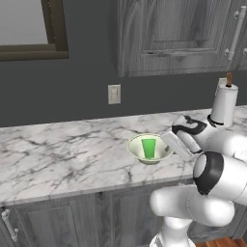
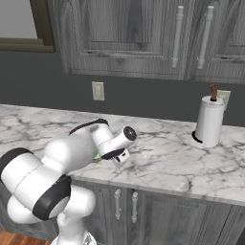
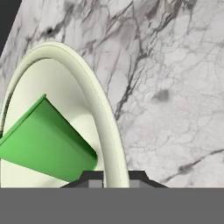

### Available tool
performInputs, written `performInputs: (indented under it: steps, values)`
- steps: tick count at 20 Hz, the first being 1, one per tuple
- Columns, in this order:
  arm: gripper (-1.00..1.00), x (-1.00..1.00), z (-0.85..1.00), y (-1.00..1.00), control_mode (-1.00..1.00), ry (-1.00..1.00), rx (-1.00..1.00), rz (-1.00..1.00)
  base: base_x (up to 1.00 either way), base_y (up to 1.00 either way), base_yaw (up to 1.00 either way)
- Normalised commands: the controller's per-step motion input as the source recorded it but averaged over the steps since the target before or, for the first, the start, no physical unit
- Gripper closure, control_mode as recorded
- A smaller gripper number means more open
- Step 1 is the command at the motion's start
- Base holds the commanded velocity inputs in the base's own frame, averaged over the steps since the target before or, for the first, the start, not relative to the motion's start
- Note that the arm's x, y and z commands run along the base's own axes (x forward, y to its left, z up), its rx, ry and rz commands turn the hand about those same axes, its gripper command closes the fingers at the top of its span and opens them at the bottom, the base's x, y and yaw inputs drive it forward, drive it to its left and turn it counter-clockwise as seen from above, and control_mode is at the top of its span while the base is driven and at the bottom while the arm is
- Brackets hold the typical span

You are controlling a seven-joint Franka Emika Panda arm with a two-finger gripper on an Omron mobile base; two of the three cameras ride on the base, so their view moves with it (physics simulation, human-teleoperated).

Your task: Place the cup inside the bowl on the dining table and move the bowl to any counter.

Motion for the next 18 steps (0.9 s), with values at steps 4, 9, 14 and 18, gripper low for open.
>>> performInputs:
  steps: [4,9,14,18]
  values:
    - [1.00,0.00,-0.21,0.00,-1.00,0.00,0.00,0.00,0.00,0.00,0.00]
    - [1.00,0.00,-0.01,0.00,-1.00,0.00,0.00,0.00,0.00,0.00,0.00]
    - [-1.00,0.00,0.00,0.00,-1.00,0.00,0.00,0.00,0.00,0.00,0.00]
    - [-1.00,0.00,0.00,0.00,-1.00,0.00,0.00,0.00,0.00,0.00,0.00]
